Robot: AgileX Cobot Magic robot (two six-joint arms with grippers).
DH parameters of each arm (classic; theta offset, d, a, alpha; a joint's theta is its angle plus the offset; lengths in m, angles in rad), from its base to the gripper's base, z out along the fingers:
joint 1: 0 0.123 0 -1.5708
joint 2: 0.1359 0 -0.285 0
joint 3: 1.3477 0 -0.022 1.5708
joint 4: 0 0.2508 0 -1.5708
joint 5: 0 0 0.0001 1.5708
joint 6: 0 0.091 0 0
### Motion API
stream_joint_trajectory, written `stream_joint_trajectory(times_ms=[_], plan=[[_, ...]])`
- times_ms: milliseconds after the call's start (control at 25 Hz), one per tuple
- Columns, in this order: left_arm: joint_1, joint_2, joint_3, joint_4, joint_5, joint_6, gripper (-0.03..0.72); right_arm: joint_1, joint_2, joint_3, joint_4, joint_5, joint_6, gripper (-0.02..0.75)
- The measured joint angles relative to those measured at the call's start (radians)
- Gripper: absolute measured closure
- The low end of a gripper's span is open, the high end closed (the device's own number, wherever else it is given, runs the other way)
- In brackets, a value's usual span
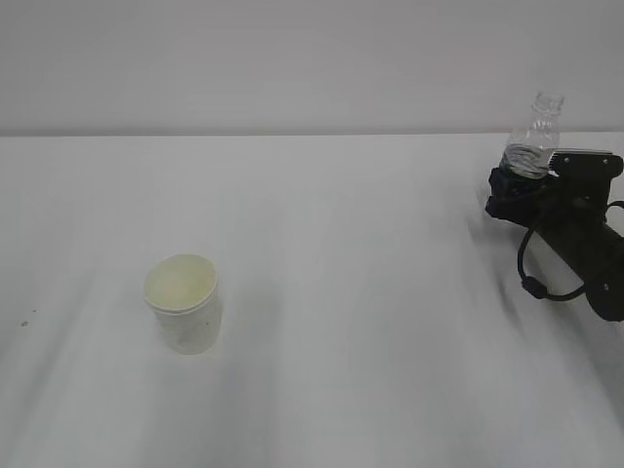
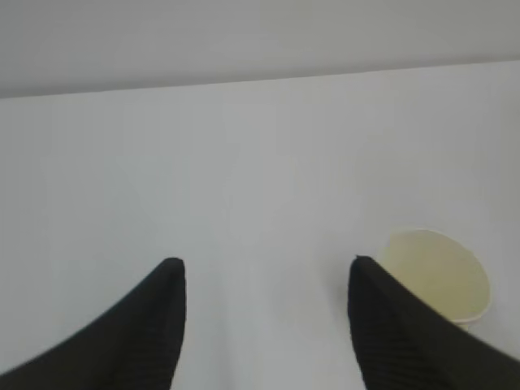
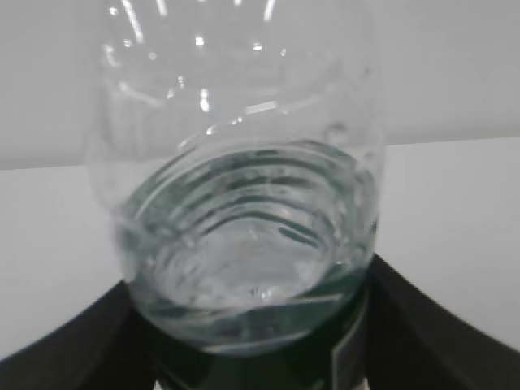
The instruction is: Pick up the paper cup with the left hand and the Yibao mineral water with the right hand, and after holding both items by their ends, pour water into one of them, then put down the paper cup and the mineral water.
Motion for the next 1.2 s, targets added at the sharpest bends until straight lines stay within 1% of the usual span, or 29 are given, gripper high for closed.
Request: stream_joint_trajectory(times_ms=[440,960,1200], plan=[[0.0,0.165,0.0,0.003,-0.144,0.0,0.266,0.0,0.0,0.0,-0.017,0.0,0.0,0.24],[0.0,0.181,0.0,0.003,-0.149,0.0,0.267,0.0,0.0,0.0,-0.033,-0.006,-0.002,0.24],[0.0,0.181,0.0,0.003,-0.151,0.0,0.267,0.0,0.0,-0.001,-0.095,-0.006,-0.002,0.241]])
